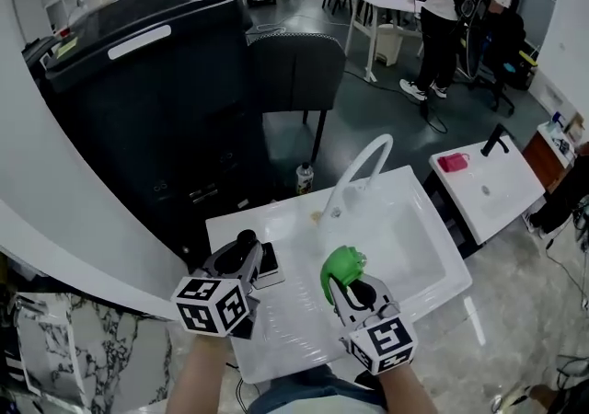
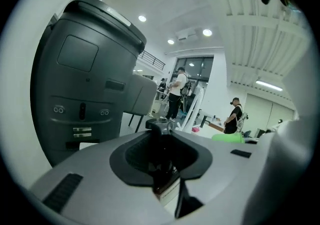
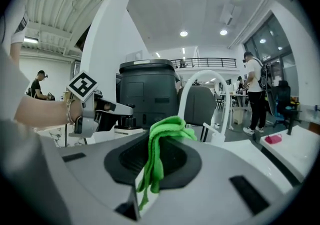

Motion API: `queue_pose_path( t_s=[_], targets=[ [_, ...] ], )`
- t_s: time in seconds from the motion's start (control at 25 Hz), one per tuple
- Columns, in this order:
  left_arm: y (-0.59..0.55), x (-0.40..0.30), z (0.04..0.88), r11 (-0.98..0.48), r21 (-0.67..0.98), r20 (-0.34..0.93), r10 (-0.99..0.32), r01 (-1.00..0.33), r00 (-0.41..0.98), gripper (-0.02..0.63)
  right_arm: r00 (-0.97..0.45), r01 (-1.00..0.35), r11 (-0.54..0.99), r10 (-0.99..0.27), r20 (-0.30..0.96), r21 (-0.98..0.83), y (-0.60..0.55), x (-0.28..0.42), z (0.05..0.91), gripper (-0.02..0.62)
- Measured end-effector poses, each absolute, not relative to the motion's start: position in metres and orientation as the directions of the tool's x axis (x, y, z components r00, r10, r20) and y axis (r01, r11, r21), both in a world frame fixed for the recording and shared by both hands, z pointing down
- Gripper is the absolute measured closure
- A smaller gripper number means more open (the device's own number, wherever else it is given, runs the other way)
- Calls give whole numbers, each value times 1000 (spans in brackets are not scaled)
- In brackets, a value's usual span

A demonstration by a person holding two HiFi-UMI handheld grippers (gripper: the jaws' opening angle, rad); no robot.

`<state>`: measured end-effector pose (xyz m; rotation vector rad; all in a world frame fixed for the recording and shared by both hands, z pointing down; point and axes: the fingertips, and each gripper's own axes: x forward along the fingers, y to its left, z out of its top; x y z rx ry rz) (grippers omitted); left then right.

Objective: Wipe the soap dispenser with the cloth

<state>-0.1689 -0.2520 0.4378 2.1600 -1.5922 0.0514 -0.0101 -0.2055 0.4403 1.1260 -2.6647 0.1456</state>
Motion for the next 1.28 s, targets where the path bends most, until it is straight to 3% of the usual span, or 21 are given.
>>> queue_pose_path(
  t_s=[0.52,1.12,1.28],
  targets=[
    [-238,-116,437,-195,408,323,-883,-892,341,512,-778,-591,807,-571,263,4,-180,-57,444,546],
    [-230,-127,413,-180,480,240,-915,-859,326,512,-703,-640,768,-580,412,-12,-177,-42,496,546],
    [-232,-130,412,-169,483,238,-919,-859,315,512,-731,-626,779,-574,368,-29,-173,-46,483,546]
  ],
)
